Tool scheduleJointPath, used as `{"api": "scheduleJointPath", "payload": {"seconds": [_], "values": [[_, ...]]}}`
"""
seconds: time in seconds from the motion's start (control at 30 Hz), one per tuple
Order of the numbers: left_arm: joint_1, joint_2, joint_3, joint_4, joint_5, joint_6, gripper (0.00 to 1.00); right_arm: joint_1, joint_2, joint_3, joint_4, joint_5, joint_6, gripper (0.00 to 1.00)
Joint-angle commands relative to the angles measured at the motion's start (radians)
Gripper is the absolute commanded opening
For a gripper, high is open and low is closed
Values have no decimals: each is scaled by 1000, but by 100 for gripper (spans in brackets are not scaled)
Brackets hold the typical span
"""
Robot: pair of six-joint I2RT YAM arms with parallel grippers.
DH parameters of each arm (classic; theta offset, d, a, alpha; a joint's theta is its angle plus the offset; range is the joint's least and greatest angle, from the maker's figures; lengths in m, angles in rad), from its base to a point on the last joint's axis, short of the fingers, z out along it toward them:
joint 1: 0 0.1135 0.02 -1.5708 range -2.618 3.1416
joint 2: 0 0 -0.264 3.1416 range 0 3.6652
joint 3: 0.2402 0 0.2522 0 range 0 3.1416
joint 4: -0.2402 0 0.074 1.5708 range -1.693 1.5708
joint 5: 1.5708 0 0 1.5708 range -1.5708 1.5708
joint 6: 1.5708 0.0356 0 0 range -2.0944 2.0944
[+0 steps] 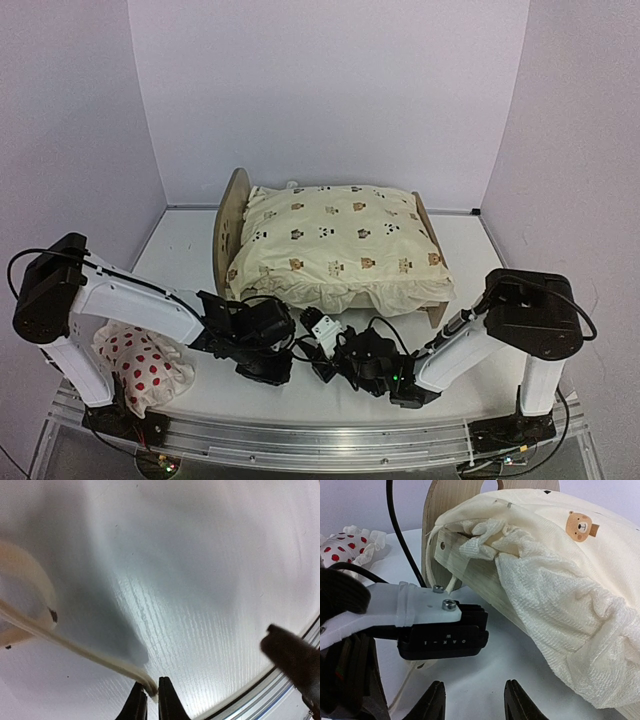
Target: Set up the pet bed
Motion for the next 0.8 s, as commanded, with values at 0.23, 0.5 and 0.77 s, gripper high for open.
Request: {"api": "scheduleJointPath", "payload": {"seconds": [0.23, 0.5, 0.77], "values": [[-5, -65, -35, -66, -1, -10, 44, -3, -29, 55, -34, -29, 35, 42], [-6, -176, 22, -258, -100, -37, 54, -3, -23, 85, -47, -46, 40, 42], [65, -358, -42, -448, -252, -131, 57, -2, -27, 92, -53, -61, 47, 43]]}}
